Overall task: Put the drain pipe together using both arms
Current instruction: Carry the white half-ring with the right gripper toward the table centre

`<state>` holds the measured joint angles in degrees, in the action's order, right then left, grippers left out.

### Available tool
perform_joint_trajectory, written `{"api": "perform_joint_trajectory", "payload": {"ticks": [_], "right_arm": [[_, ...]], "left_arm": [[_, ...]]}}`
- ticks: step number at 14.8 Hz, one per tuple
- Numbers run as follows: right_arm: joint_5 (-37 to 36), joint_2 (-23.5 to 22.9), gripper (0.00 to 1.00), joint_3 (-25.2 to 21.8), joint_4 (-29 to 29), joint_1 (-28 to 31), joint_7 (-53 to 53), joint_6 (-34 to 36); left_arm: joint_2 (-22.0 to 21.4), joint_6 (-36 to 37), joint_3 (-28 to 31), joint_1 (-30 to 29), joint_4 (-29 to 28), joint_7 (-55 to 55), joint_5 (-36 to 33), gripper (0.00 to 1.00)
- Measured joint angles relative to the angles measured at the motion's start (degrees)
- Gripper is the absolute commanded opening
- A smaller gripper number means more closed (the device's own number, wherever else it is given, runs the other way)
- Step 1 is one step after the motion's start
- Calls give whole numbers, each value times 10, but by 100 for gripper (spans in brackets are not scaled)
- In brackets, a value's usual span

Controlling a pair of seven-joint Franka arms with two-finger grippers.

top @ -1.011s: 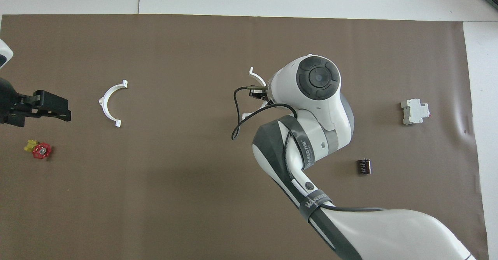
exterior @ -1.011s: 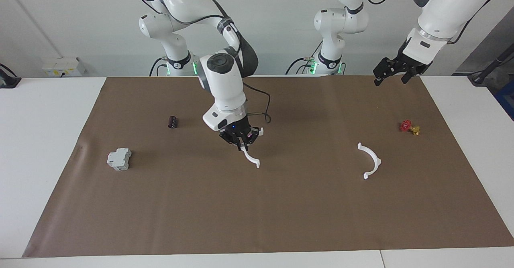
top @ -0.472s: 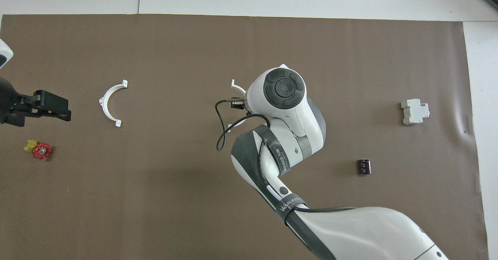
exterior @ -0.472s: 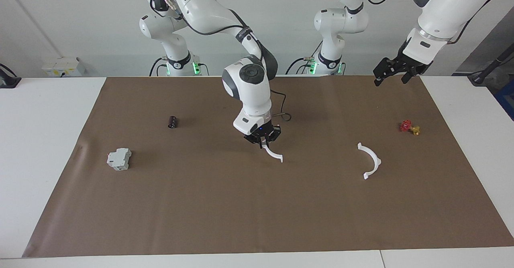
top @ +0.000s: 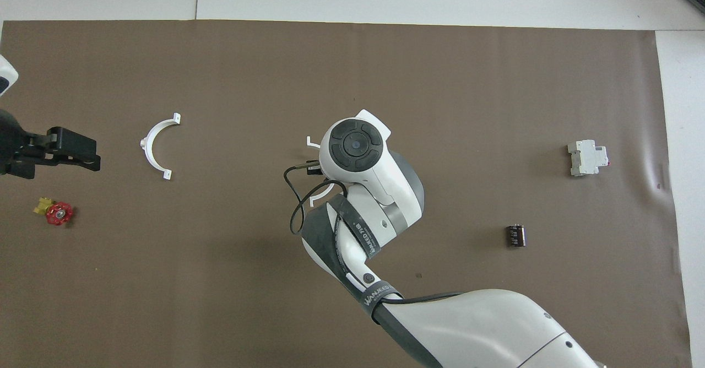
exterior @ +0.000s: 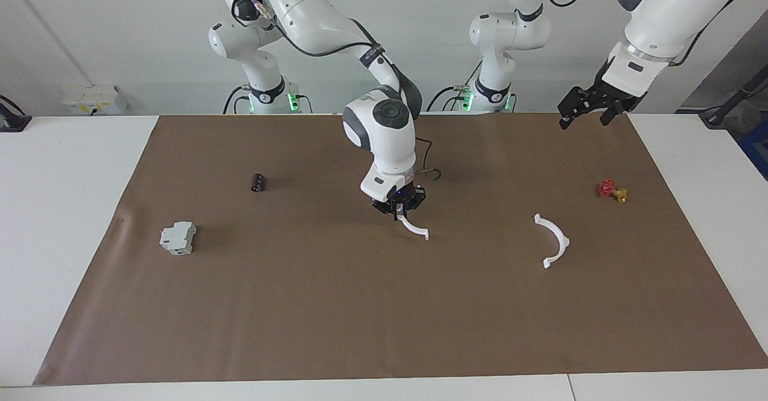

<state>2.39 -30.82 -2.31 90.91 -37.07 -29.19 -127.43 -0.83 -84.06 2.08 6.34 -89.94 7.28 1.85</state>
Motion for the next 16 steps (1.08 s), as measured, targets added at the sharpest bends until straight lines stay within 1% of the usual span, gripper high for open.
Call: {"api": "perform_joint_trajectory", "payload": {"ticks": [10,14,15,16], "right_arm": [[-13,-2,0,-6,31,7,0,0],[-13,-2,0,-6,49,7,0,-34],[-13,-2,12,-6,53,7,0,-38],[-13,-2,70,-6,55,7,0,-39]], "left_arm": [[0,0,0,0,0,0,0,100],[0,0,0,0,0,0,0,100],[0,0,0,0,0,0,0,100],[0,0,0,0,0,0,0,100]]}}
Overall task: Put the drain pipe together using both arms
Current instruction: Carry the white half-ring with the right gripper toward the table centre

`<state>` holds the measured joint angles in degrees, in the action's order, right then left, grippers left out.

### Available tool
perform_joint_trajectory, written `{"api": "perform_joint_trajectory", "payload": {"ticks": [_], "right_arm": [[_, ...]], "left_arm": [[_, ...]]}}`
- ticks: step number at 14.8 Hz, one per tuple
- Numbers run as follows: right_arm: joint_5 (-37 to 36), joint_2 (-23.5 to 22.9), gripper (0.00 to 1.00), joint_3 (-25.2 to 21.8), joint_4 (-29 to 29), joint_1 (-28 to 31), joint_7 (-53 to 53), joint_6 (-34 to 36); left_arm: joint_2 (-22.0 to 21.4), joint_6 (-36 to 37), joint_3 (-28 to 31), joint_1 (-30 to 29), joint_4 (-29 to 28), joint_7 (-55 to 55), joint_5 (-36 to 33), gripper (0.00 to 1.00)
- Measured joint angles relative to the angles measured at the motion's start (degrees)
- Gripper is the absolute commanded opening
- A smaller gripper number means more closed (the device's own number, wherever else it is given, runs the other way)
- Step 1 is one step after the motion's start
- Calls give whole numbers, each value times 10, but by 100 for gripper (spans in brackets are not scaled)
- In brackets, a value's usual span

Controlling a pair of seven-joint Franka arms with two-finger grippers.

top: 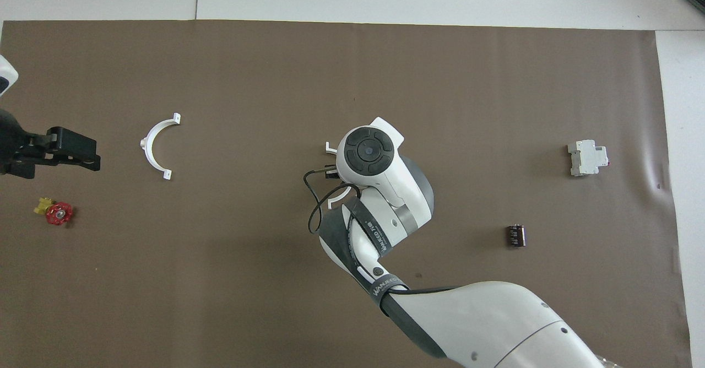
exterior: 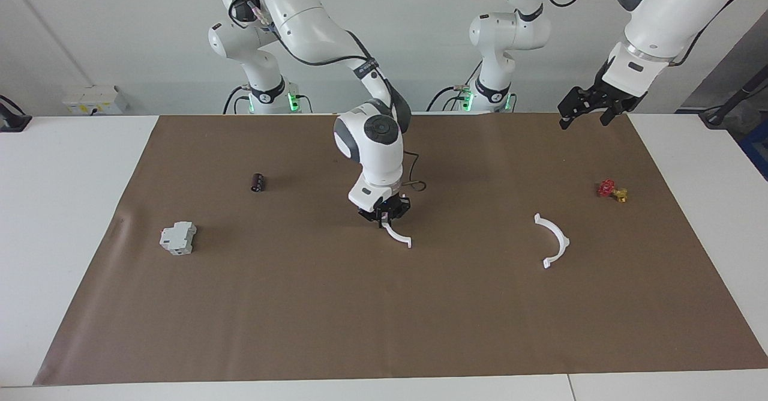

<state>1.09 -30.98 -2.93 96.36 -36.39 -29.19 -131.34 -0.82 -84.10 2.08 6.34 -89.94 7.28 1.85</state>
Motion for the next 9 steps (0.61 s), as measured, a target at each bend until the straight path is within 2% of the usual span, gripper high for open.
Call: {"api": "perform_joint_trajectory", "payload": {"ticks": [1,6,9], "right_arm": [[0,0,100,0,1,0,0,0],[0,6,100,1,0,-2,0,1],[0,33,100,1,-8,-1,0,30]], "left_arm": [[0,0,0,0,0,0,0,100],[0,0,0,0,0,0,0,100],[0,0,0,0,0,0,0,100]]}}
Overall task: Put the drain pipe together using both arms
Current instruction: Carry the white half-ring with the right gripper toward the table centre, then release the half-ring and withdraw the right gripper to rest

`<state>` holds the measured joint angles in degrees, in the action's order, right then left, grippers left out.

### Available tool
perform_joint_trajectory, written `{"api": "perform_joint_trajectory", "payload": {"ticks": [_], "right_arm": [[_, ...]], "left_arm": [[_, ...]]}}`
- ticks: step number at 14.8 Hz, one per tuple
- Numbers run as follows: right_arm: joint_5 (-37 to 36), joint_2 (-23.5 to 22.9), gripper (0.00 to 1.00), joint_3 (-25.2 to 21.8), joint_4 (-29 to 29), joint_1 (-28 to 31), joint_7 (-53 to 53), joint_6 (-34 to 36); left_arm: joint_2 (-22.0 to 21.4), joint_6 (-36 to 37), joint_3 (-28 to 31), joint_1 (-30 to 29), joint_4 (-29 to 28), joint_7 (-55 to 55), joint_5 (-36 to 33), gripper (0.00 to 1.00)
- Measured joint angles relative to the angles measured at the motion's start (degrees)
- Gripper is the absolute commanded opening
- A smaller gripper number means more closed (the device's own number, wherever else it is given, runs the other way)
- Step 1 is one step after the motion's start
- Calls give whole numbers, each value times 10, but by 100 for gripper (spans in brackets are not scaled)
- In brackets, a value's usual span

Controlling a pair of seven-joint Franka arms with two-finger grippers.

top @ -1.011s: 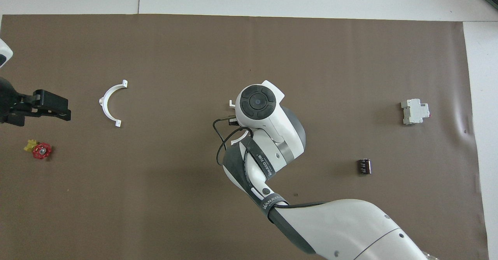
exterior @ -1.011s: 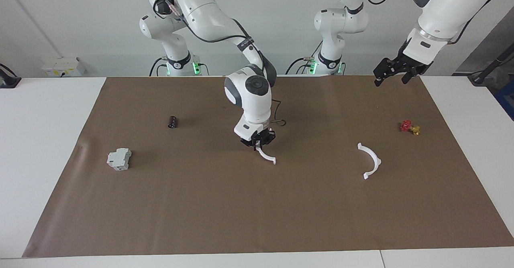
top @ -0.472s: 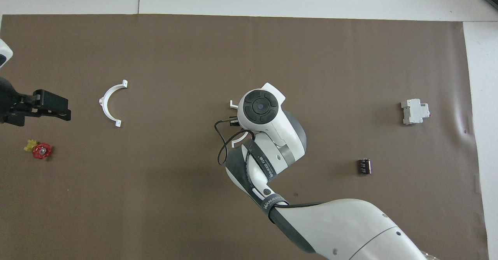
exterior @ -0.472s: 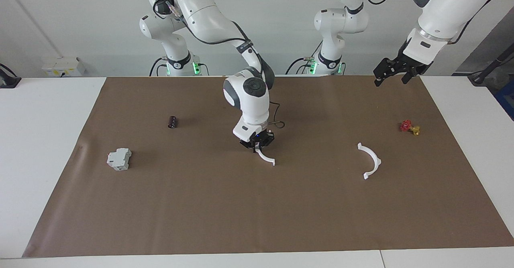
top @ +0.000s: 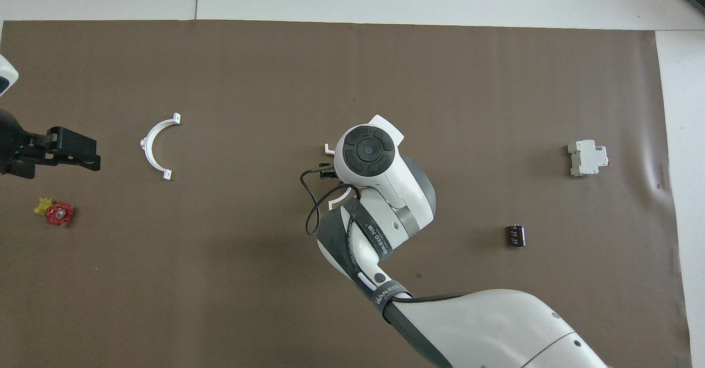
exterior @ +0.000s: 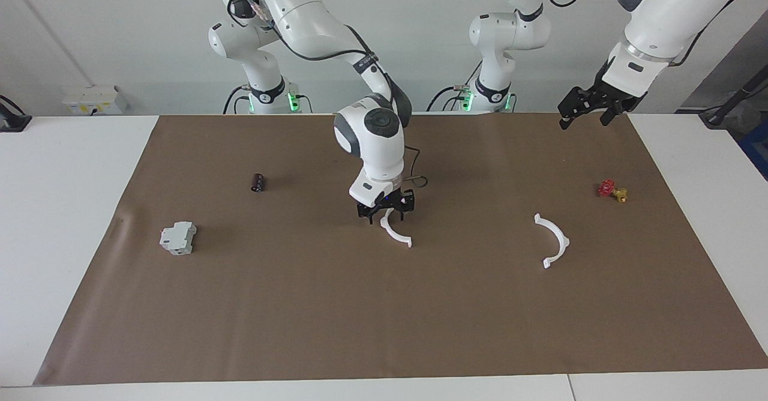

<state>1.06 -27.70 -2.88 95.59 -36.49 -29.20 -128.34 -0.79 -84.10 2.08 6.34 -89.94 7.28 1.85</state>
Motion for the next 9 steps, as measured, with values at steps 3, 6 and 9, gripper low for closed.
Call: {"api": "perform_joint_trajectory", "payload": {"ticks": [3,6,9], "right_arm": [[0,49,100,-4,-3,11,0,38],[0,90,100,-6,-3,50,0,61],[0,119,100,-7,-2,93,0,79]], "left_arm": [[0,0,0,0,0,0,0,100],[1,0,0,0,0,0,0,100],[3,-9,1,-8,-12,-2,0,100]]}}
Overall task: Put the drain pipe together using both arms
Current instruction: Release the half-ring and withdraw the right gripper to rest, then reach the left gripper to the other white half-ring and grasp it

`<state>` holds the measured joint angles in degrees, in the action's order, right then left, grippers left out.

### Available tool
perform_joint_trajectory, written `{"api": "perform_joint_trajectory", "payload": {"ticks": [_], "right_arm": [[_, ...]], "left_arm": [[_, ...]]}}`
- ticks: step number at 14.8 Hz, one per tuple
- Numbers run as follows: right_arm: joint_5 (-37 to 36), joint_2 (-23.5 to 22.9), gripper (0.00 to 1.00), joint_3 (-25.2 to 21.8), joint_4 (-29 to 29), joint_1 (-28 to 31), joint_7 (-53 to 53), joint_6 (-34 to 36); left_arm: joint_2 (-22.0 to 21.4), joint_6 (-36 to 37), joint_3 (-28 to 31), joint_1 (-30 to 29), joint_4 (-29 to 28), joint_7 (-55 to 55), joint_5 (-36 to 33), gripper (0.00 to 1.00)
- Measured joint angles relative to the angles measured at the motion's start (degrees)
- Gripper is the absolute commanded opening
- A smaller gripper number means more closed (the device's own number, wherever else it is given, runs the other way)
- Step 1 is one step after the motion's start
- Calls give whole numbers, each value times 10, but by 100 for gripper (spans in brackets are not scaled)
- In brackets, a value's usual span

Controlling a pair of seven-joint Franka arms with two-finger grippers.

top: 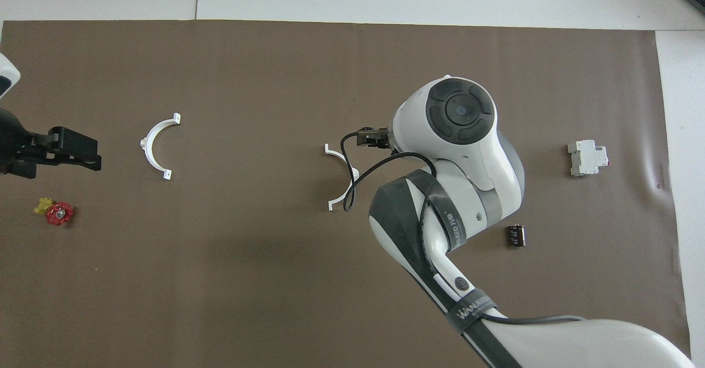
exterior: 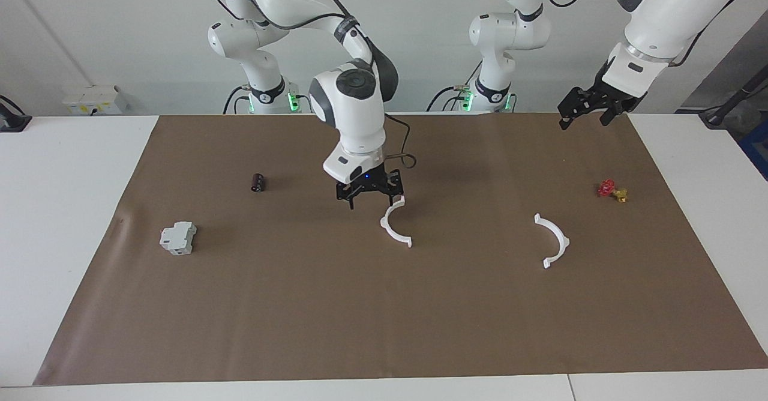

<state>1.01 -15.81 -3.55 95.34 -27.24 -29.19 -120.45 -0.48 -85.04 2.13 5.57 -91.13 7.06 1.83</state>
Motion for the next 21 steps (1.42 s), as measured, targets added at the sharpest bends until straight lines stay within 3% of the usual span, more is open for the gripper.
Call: {"api": "perform_joint_trajectory", "payload": {"ticks": [5,9,12,16,21], "right_arm": [[-3,48,100,-2,0,94,28,42],[-3,87,100,-2,-3,175,90,96],[-3,108,100,-2,-19,219,110,152],[-3,137,100,-2,-43,257,144,237],[-3,166,100,-2,-44,298,213,294]], "left_arm": [[23,-26,3,-63,-20,-62,0,100],[84,-97,6,-67,-24,-59,-6,100],[106,-154,8,-75,-38,-56,-7,100],[95,-311,8,-80,-147,-56,-7,100],[48,-406,3,-76,-270,-47,-7,100]]}}
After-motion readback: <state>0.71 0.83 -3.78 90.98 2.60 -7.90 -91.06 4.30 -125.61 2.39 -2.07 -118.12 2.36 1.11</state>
